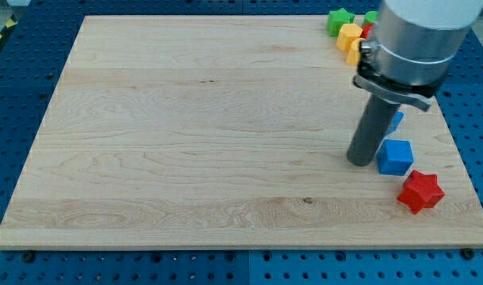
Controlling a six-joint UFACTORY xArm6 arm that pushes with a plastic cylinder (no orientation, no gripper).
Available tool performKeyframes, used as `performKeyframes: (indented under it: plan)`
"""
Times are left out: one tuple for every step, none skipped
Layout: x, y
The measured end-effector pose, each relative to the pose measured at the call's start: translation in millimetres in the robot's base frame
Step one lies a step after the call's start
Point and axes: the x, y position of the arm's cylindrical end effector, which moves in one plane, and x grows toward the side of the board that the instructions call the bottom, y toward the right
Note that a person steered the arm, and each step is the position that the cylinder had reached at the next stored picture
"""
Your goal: Push the blue triangle right a bit
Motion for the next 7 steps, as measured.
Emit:
performKeyframes:
  plan:
    - [0,19]
    - [0,17]
    - [0,-9]
    - [0,-25]
    - [1,-43]
    - [1,-46]
    - [-2,-46]
